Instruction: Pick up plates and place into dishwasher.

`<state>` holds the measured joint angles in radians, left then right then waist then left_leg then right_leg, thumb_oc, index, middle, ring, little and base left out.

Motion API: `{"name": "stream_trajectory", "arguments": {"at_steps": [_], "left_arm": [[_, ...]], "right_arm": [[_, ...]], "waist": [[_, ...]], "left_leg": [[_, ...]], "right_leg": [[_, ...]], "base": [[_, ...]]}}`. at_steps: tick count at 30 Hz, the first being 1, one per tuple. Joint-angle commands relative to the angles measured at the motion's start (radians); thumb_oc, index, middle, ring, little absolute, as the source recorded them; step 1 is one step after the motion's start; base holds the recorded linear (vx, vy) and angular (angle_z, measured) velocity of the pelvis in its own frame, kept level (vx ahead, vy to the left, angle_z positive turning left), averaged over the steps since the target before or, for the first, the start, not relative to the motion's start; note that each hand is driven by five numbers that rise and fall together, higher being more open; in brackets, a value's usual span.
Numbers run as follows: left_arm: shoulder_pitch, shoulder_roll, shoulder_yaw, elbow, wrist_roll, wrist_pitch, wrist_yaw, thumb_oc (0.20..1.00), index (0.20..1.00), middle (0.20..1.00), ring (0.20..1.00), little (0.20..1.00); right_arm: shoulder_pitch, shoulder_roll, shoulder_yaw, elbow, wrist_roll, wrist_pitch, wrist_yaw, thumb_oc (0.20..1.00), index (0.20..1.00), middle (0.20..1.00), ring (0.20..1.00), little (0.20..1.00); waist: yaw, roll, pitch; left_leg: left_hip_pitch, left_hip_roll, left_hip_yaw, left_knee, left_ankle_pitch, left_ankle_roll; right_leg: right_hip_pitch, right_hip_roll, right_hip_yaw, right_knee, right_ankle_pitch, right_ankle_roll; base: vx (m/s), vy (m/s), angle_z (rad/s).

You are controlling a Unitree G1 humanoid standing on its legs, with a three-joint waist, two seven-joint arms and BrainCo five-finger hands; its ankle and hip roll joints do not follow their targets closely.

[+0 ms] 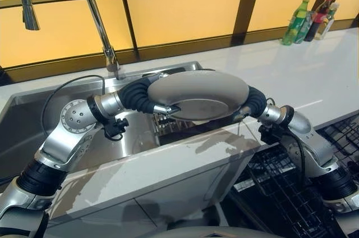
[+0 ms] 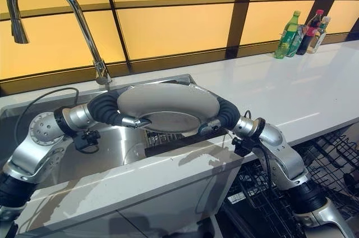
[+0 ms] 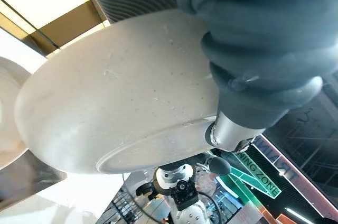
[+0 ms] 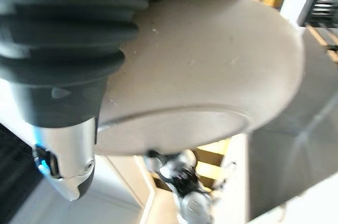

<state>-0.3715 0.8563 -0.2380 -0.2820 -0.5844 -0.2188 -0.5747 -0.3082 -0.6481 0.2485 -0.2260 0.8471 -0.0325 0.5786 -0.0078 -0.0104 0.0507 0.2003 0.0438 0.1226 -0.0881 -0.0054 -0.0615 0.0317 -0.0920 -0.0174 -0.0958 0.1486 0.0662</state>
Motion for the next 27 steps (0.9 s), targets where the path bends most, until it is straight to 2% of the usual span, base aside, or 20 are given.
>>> {"name": "stream_trajectory", "arguments": {"at_steps": [1, 2, 3, 4, 5, 10, 20, 26, 27], "left_arm": [[-0.113, -0.085, -0.054, 0.023, -0.011, 0.009, 0.019, 0.2, 0.2, 0.2, 0.2, 0.2], [-0.114, -0.092, -0.052, 0.025, -0.008, 0.013, 0.02, 0.2, 0.2, 0.2, 0.2, 0.2], [-0.113, -0.097, -0.052, 0.029, -0.004, 0.014, 0.021, 0.2, 0.2, 0.2, 0.2, 0.2], [-0.112, -0.1, -0.051, 0.03, -0.001, 0.016, 0.024, 0.2, 0.2, 0.2, 0.2, 0.2], [-0.109, -0.101, -0.05, 0.029, 0.0, 0.022, 0.031, 0.2, 0.2, 0.2, 0.2, 0.2], [-0.096, -0.097, -0.044, 0.029, -0.013, 0.03, 0.059, 0.2, 0.2, 0.2, 0.2, 0.2], [-0.069, -0.108, -0.036, 0.039, -0.02, 0.012, 0.067, 0.2, 0.2, 0.2, 0.2, 0.2], [-0.058, -0.1, -0.029, 0.037, -0.036, 0.015, 0.122, 0.2, 0.2, 0.2, 0.2, 0.2], [-0.053, -0.103, -0.024, 0.04, -0.04, 0.017, 0.145, 0.451, 0.451, 0.451, 0.451, 0.451]], "right_arm": [[-0.129, 0.117, 0.095, -0.136, 0.034, -0.069, -0.007, 1.0, 1.0, 1.0, 1.0, 1.0], [-0.125, 0.13, 0.094, -0.133, 0.021, -0.061, -0.01, 1.0, 1.0, 1.0, 1.0, 1.0], [-0.121, 0.139, 0.097, -0.129, 0.001, -0.052, -0.013, 0.887, 0.887, 0.887, 0.887, 0.887], [-0.116, 0.139, 0.099, -0.129, -0.015, -0.04, -0.017, 0.438, 0.438, 0.438, 0.438, 0.438], [-0.112, 0.136, 0.103, -0.125, -0.035, -0.034, -0.019, 0.2, 0.2, 0.2, 0.2, 0.2], [-0.094, 0.095, 0.11, -0.133, -0.065, -0.008, -0.024, 0.2, 0.2, 0.2, 0.2, 0.2], [-0.071, 0.081, 0.104, -0.118, -0.087, 0.026, -0.026, 0.2, 0.2, 0.2, 0.2, 0.2], [-0.063, 0.044, 0.095, -0.12, -0.143, 0.016, -0.053, 0.2, 0.2, 0.2, 0.2, 0.2], [-0.061, 0.04, 0.091, -0.116, -0.157, 0.011, -0.062, 0.2, 0.2, 0.2, 0.2, 0.2]], "waist": [[0.004, 0.005, -0.012], [0.002, 0.006, -0.013], [0.0, 0.007, -0.013], [-0.001, 0.008, -0.013], [-0.004, 0.009, -0.013], [-0.016, 0.011, -0.013], [-0.024, 0.007, -0.008], [-0.029, 0.004, -0.009], [-0.029, 0.003, -0.009]], "left_leg": [[-0.069, -0.004, -0.079, 0.001, 0.013, 0.029], [-0.068, -0.005, -0.079, 0.001, 0.013, 0.03], [-0.067, -0.004, -0.077, 0.001, 0.013, 0.031], [-0.067, -0.005, -0.075, 0.001, 0.012, 0.031], [-0.067, -0.005, -0.074, 0.001, 0.013, 0.032], [-0.062, -0.003, -0.064, 0.001, 0.013, 0.034], [-0.055, 0.0, -0.062, 0.001, 0.012, 0.035], [-0.054, 0.005, -0.058, 0.001, 0.014, 0.032], [-0.053, 0.006, -0.058, 0.001, 0.014, 0.031]], "right_leg": [[0.102, -0.037, -0.072, 0.016, -0.092, 0.048], [0.102, -0.038, -0.071, 0.016, -0.093, 0.048], [0.101, -0.037, -0.069, 0.017, -0.092, 0.048], [0.1, -0.038, -0.067, 0.017, -0.092, 0.048], [0.1, -0.037, -0.064, 0.017, -0.092, 0.048], [0.098, -0.036, -0.051, 0.019, -0.091, 0.047], [0.1, -0.031, -0.041, 0.023, -0.093, 0.043], [0.102, -0.027, -0.038, 0.023, -0.092, 0.04], [0.102, -0.027, -0.038, 0.023, -0.092, 0.04]], "base": [[0.0, 0.0, 0.0], [0.0, 0.0, 0.0], [0.0, 0.0, 0.0], [0.0, 0.0, 0.0], [0.0, 0.0, 0.0], [0.0, 0.0, 0.0], [0.0, 0.0, 0.0], [0.0, 0.0, 0.0], [0.0, 0.0, 0.0]]}}
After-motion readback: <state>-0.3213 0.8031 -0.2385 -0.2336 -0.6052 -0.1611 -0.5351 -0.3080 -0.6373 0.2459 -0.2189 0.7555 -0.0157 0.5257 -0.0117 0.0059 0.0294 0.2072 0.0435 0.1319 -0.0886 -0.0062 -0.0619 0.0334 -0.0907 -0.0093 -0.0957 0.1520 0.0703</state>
